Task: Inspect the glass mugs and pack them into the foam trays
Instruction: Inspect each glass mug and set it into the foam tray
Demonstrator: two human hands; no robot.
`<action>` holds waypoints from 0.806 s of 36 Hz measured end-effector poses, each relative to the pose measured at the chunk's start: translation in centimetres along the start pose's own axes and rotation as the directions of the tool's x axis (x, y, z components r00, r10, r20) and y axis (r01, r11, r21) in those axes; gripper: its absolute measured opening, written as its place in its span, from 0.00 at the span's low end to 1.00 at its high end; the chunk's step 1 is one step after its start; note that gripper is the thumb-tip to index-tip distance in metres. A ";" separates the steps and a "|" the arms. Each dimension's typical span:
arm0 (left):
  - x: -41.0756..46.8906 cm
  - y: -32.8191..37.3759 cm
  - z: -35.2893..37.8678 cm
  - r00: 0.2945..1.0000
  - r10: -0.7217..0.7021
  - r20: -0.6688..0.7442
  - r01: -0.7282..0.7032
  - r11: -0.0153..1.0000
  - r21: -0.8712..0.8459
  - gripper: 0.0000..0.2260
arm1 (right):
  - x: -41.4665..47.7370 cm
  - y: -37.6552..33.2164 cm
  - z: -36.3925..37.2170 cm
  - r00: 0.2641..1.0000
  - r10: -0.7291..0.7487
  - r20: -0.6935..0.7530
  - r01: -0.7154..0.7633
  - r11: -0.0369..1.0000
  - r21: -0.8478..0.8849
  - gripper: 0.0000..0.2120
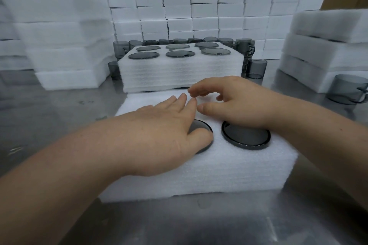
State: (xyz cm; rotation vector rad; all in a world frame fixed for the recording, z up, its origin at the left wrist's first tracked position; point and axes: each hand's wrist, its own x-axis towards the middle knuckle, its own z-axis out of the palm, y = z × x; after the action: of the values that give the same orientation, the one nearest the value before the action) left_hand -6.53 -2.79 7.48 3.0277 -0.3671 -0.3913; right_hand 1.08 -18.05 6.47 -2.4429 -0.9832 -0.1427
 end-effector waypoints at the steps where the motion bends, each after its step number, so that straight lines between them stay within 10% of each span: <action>1: -0.1 0.1 0.0 1.000 -0.001 0.000 0.001 1.000 0.006 0.40 | 0.0 0.0 0.0 1.000 -0.003 0.000 0.003 1.000 -0.003 0.20; 18: 0.0 0.2 0.4 0.994 -0.004 -0.113 0.002 1.000 -0.025 0.47 | 0.0 -0.1 -0.1 1.000 0.002 0.008 -0.002 1.000 -0.002 0.19; 29: 0.2 0.4 0.5 0.950 0.004 -0.313 -0.052 0.988 -0.146 0.30 | 0.0 0.2 -0.1 1.000 0.003 -0.016 -0.003 0.999 0.039 0.16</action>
State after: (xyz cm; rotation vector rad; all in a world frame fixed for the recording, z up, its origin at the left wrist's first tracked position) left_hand -6.51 -3.21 6.97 2.8631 -0.3386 0.0630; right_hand 1.19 -18.21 6.46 -2.4041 -0.9667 -0.1407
